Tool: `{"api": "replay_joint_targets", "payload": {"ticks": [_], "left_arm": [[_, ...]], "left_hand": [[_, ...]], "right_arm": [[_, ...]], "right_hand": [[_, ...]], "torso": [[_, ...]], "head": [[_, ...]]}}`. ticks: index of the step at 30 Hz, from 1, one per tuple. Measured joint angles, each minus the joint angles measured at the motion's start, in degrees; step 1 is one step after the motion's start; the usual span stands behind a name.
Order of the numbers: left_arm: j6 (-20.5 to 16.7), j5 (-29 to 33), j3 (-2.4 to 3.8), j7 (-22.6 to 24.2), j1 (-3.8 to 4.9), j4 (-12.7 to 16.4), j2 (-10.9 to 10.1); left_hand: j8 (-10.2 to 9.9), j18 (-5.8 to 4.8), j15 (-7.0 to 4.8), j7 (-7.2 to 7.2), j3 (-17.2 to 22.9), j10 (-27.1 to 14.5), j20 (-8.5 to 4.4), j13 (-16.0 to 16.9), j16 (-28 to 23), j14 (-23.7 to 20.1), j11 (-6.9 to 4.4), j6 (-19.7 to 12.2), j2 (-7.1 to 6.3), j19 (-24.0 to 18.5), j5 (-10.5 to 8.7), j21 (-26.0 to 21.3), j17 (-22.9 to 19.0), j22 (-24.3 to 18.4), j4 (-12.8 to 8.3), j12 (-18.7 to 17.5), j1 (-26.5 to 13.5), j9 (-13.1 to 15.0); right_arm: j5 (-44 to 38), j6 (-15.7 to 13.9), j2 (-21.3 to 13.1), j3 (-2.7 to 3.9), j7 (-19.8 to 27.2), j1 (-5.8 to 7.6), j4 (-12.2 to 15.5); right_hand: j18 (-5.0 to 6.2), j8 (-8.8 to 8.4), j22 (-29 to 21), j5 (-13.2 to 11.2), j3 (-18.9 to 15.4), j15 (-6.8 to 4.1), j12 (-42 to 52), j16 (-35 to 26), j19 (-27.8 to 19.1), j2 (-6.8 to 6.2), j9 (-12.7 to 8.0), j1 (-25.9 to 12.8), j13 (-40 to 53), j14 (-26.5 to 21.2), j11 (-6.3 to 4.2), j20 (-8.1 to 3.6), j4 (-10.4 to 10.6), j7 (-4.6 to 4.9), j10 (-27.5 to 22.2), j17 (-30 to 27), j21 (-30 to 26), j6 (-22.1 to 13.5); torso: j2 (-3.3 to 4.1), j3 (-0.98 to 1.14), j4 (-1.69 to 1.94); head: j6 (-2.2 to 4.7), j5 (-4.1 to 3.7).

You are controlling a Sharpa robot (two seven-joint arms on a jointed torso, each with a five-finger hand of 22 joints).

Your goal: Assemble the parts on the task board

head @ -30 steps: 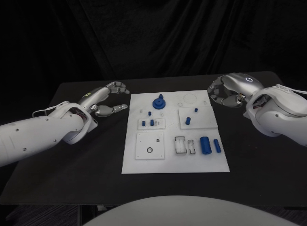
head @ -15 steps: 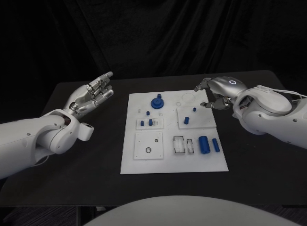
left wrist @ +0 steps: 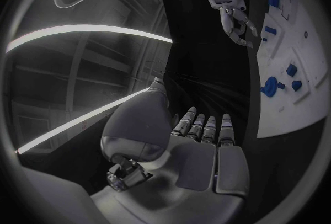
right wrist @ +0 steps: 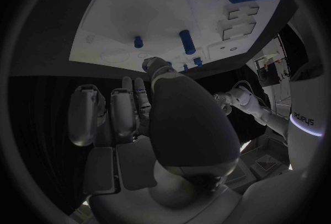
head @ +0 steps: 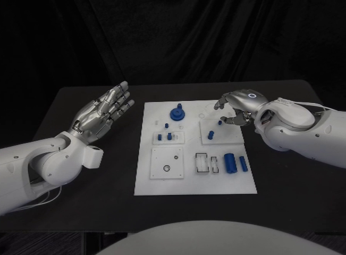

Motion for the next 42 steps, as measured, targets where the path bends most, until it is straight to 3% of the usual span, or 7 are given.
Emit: {"api": "replay_joint_targets", "payload": {"ticks": [4,10,17,26,29,34,42], "left_arm": [[1.2,1.1,-0.01,0.1,0.01,0.2,-0.2],[2.4,2.1,-0.03,0.2,0.01,0.6,-0.3],[3.4,2.6,-0.03,0.2,0.01,0.4,0.2],[4.1,2.8,-0.03,0.3,0.01,0.0,0.5],[4.3,2.9,-0.03,0.3,0.01,-0.1,0.5],[4.5,2.9,-0.02,0.3,0.00,-0.3,0.6],[4.7,2.9,-0.02,0.3,0.00,-0.3,0.9]], "left_hand": [[0.0,0.01,1.81,-0.22,-2.0,0.6,1.72,-0.6,0.0,0.0,0.62,0.2,1.82,0.5,2.06,0.0,0.0,-0.2,-0.2,0.0,1.8,-1.0],[0.0,0.02,3.06,-0.52,-2.8,0.6,3.90,-0.7,0.0,0.0,1.37,0.5,2.58,0.7,3.36,0.0,0.0,-0.3,-0.5,0.7,3.5,-1.6],[0.0,0.04,4.28,-0.52,-3.1,0.6,5.32,-0.7,0.0,0.0,1.88,0.5,3.49,1.0,5.19,0.0,0.0,-0.4,-0.8,0.9,5.7,-1.6],[0.0,0.05,5.61,-0.73,-3.1,0.8,6.76,-0.7,0.0,-0.1,2.66,0.7,4.86,1.1,7.17,0.0,0.0,-0.3,-0.8,1.4,7.0,-1.6],[0.0,0.99,5.82,-0.73,-3.3,0.8,6.96,-0.7,0.0,0.1,2.66,0.7,5.38,1.3,8.11,0.0,0.0,-0.3,-1.0,1.4,7.5,-1.6],[0.0,0.99,6.03,-0.91,-3.2,0.8,7.42,-0.7,0.0,0.3,3.08,0.5,5.56,1.4,9.54,0.0,0.0,0.0,-1.6,1.6,8.5,-1.6],[0.0,0.99,8.35,-1.16,-3.5,1.1,8.88,-0.5,1.6,2.2,4.21,0.3,6.38,2.9,11.84,0.5,0.8,1.7,-2.8,2.5,10.5,-1.6]], "right_arm": [[-0.2,0.6,0.1,-0.01,-0.1,-0.18,-0.3],[-0.3,1.2,-0.1,-0.01,-0.2,-0.40,-0.3],[-0.4,1.3,-0.5,0.00,-0.4,-1.01,-0.4],[-0.4,1.4,-0.1,-0.03,-1.2,-1.97,-1.3],[-0.4,1.5,0.0,-0.03,-1.6,-2.05,-1.4],[-0.4,1.8,0.0,-0.01,-2.2,-2.17,-1.7],[-0.4,2.4,0.0,0.00,-2.8,-2.30,-2.0]], "right_hand": [[-0.01,0.24,0.0,0.0,0.7,-0.12,0.1,0.0,0.4,-0.13,0.3,-0.7,-0.6,0.1,-0.22,0.00,0.0,0.13,1.5,0.0,0.3,0.5],[-0.01,1.98,0.0,0.2,2.0,-0.27,0.9,0.7,0.7,-0.18,1.7,-2.2,-1.1,0.7,-0.47,-0.30,0.1,-0.12,3.5,-0.1,0.9,3.4],[-0.01,2.68,0.0,-1.5,2.4,-0.36,1.2,1.1,1.1,-0.78,3.5,-3.3,-1.2,1.1,-0.70,-0.31,-0.2,-0.76,4.3,0.3,1.4,3.7],[-0.02,2.74,0.0,-5.6,3.0,-0.56,2.5,1.4,1.3,-0.66,5.3,-3.4,-0.8,1.3,-1.11,-0.52,-0.8,-1.12,4.7,0.1,1.7,3.1],[-0.02,2.91,0.0,-5.6,3.1,-0.56,2.5,1.4,1.3,-0.66,5.6,-3.4,-0.7,1.3,-1.10,-0.51,-1.0,-1.12,4.7,0.0,1.7,3.1],[-0.02,4.24,0.0,-3.6,3.7,-0.55,3.2,1.4,1.3,-0.66,7.2,-3.4,-0.4,1.3,-1.33,-0.51,-1.9,-1.54,5.0,-0.2,1.7,3.6],[-0.02,6.84,0.0,-3.3,3.9,-0.76,4.3,1.4,1.5,-0.66,10.8,-3.4,0.4,1.5,-1.32,-0.72,-3.0,-1.63,5.4,-0.5,1.7,4.1]], "torso": [[0.39,-0.82,0.52],[0.80,-1.69,1.11],[1.07,-2.30,1.59],[1.04,-2.42,1.56],[1.01,-2.44,1.53],[0.97,-2.44,1.51],[0.94,-2.45,1.51]], "head": [[0.00,-1.20],[0.00,-2.46],[0.00,-3.20],[0.00,-2.77],[0.00,-2.63],[0.00,-2.61],[0.00,-2.82]]}}
